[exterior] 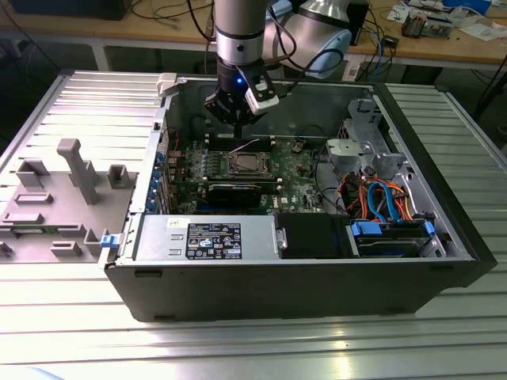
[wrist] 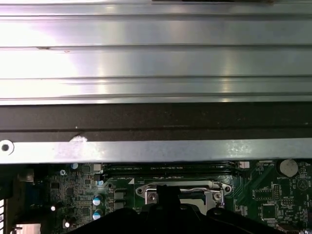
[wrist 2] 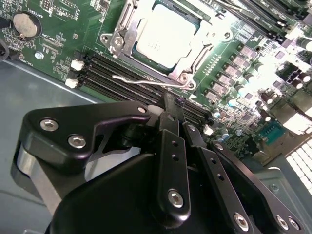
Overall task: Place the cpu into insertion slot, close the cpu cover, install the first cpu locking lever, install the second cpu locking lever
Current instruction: 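Install the first cpu locking lever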
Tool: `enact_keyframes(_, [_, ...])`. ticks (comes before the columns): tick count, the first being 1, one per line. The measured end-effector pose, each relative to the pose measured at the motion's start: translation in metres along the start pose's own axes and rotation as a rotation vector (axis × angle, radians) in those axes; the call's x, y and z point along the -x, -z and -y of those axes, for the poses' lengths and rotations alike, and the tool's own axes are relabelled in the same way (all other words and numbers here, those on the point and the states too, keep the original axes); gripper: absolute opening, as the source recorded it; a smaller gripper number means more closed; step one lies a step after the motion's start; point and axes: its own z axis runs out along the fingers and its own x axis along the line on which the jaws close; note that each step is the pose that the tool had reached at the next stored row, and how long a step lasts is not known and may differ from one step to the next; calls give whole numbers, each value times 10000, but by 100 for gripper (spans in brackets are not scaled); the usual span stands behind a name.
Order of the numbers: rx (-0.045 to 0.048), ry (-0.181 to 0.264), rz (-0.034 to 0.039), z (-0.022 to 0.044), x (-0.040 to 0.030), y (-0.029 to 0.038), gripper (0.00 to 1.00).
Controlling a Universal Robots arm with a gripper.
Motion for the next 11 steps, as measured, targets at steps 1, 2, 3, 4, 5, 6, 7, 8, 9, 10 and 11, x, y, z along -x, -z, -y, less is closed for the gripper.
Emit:
enact_keyframes(1, [0,0,2,0,7,-4,11])
enact_keyframes(2, [0,0,2,0,13,-8,11])
enact_keyframes(3, [0,1,3,0,19,-11,11])
enact_keyframes(4, [1,1,3,0,25,-14,11])
enact_keyframes(5, [0,0,3,1,28,-15,11])
enact_keyframes(6, [-2,-1,2,1,28,-16,11])
enact_keyframes(7, [-1,-1,2,1,29,-17,11])
enact_keyframes(8, [0,0,3,1,31,-17,11])
enact_keyframes(9, [0,0,3,0,34,-18,11])
enact_keyframes(10, [1,0,3,0,34,-18,11])
enact_keyframes(11, [0,0,4,1,34,-18,11])
